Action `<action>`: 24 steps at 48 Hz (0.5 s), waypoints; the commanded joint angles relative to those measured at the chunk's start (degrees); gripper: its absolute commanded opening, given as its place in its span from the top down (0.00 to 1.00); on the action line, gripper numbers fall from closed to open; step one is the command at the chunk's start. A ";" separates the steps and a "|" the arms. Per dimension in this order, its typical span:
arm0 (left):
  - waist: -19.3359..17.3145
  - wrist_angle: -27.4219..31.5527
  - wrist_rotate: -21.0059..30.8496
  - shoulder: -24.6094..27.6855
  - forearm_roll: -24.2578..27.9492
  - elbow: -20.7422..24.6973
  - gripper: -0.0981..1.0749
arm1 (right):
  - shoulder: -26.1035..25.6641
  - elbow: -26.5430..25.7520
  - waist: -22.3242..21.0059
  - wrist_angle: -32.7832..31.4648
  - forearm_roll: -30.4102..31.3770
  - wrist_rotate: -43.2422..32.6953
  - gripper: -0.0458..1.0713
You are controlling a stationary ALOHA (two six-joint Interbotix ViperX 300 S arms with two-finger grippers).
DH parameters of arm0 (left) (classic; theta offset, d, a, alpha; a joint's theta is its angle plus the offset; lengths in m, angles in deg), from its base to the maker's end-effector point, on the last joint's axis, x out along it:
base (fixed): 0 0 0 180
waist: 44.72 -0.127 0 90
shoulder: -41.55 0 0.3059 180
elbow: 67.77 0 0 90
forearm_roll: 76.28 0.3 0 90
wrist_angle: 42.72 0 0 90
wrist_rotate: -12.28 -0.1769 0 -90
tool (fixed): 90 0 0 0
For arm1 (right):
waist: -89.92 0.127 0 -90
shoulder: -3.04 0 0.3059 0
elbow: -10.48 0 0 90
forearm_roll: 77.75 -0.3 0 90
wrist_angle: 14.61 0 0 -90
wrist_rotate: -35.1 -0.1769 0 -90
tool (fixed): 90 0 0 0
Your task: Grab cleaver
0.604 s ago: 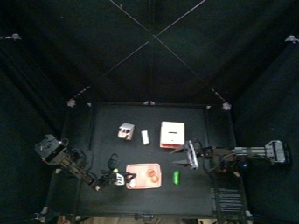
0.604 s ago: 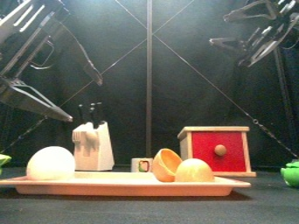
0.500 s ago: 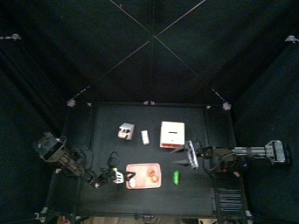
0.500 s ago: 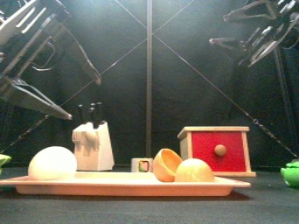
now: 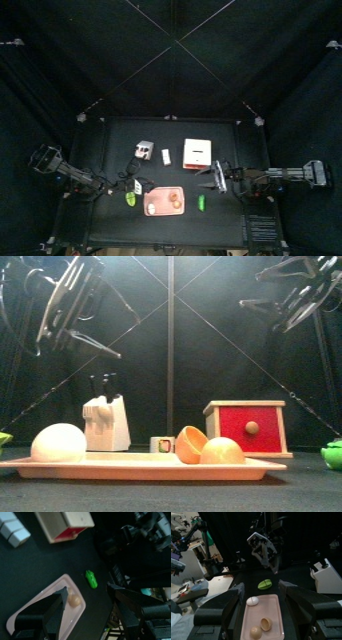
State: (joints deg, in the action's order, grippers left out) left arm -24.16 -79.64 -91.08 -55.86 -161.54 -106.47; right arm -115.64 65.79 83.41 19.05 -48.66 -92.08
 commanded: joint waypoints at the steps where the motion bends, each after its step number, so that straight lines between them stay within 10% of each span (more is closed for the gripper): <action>1: -1.41 -0.18 -5.45 -3.60 2.20 2.64 0.11 | -0.26 -0.79 -0.09 0.18 -0.26 0.09 0.15; 24: -4.57 -0.79 -35.77 -18.37 -10.20 4.57 0.11 | -0.18 -0.53 -0.88 0.18 -0.26 0.00 0.15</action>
State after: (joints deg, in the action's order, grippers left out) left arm -27.50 -80.16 -121.31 -72.38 -168.39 -103.66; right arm -115.73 65.87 82.62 19.05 -48.74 -92.08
